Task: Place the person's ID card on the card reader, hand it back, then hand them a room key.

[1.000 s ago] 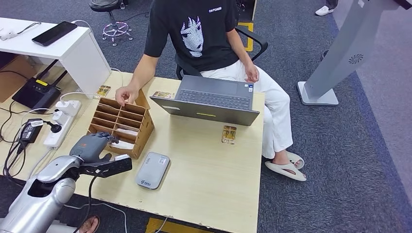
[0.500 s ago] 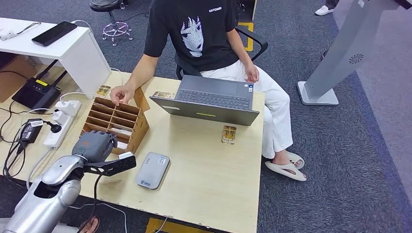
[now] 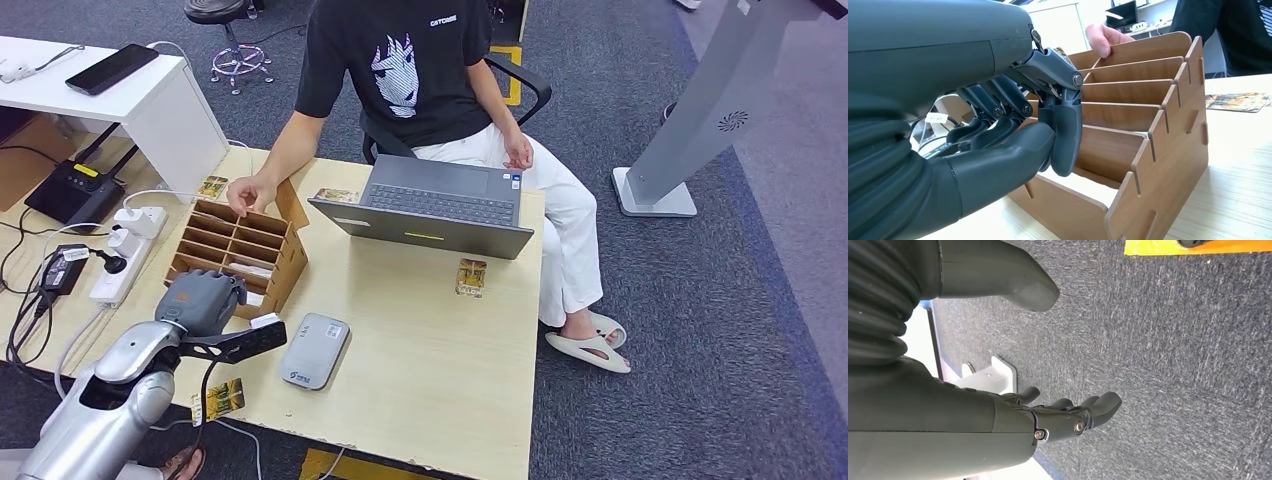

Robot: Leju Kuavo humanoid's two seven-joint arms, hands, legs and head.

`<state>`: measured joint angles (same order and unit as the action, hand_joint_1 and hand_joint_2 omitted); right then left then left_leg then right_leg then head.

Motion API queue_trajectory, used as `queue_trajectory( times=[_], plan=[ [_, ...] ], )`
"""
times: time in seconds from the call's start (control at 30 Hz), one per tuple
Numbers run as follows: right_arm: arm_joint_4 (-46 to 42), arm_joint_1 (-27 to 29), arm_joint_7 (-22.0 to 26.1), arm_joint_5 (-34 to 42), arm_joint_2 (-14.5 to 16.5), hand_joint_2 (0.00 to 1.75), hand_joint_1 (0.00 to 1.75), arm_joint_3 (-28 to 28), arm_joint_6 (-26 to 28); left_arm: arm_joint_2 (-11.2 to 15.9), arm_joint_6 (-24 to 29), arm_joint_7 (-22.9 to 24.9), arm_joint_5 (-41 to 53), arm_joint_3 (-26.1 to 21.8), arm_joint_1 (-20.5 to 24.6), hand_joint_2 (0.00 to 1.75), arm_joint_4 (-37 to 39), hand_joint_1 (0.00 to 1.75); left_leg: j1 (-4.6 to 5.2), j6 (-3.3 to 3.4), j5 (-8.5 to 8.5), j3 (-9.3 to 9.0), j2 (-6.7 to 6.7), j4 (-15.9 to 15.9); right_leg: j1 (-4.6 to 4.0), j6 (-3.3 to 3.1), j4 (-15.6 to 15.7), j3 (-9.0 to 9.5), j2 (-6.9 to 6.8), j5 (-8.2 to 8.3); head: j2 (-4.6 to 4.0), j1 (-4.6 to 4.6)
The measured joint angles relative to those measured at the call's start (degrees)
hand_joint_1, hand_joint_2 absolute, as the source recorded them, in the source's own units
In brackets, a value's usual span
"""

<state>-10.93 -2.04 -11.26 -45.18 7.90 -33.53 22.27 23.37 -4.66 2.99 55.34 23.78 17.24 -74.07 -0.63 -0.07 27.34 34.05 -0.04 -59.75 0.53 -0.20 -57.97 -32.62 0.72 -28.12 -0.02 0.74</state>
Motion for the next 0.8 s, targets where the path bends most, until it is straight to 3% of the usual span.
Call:
queue_trajectory(
  times=[0.17, 0.3, 0.53, 0.77, 0.8],
  plan=[
    [0.00, 0.00, 0.00, 0.00, 0.00, 1.75, 0.00, -0.06, 0.00, -0.14, 0.01, 0.00, 0.00, 0.00, -0.01, 1.75, 0.02, 1.75, 0.00, 0.00, 0.00, 0.00, 0.00, 0.00, 0.00, 0.00, 0.00, 0.00, 0.00, 0.00, -0.01, 0.00],
    [0.00, 0.00, 0.00, -0.08, 0.01, 1.75, 0.00, -0.16, 0.00, -0.35, 0.71, 0.00, 0.25, 0.02, -0.02, 1.75, 0.08, 0.06, 0.00, 0.00, 0.00, 0.00, 0.00, 0.00, 0.00, 0.00, 0.00, 0.00, 0.00, 0.00, -0.01, 0.01],
    [0.00, 0.02, 0.00, -0.33, 0.01, 1.75, 0.00, -0.81, 0.00, -2.20, 6.44, 2.10, 4.99, -0.04, -1.29, 1.75, -1.69, 0.00, 0.01, 0.00, 0.00, 0.01, -0.02, 0.00, 0.00, 0.00, 0.00, 0.01, -0.03, 0.00, 0.00, 0.00],
    [0.00, 0.05, 0.17, -0.45, 0.08, 1.75, 0.00, -1.68, 0.00, -3.62, 8.11, 3.09, 7.36, -0.51, -3.04, 1.75, -5.06, 0.00, 0.00, 0.01, 0.01, 0.01, -0.03, 0.00, 0.00, 0.00, 0.01, 0.01, -0.03, 0.00, 0.00, 0.00],
    [0.00, 0.05, 0.23, -0.50, 0.09, 1.75, 0.00, -1.73, 0.00, -3.85, 8.21, 3.13, 7.56, -0.68, -3.28, 1.31, -5.47, 0.00, 0.00, 0.01, 0.01, 0.01, -0.03, 0.00, 0.00, 0.00, 0.01, 0.01, -0.04, 0.00, 0.00, 0.00]
  ],
)
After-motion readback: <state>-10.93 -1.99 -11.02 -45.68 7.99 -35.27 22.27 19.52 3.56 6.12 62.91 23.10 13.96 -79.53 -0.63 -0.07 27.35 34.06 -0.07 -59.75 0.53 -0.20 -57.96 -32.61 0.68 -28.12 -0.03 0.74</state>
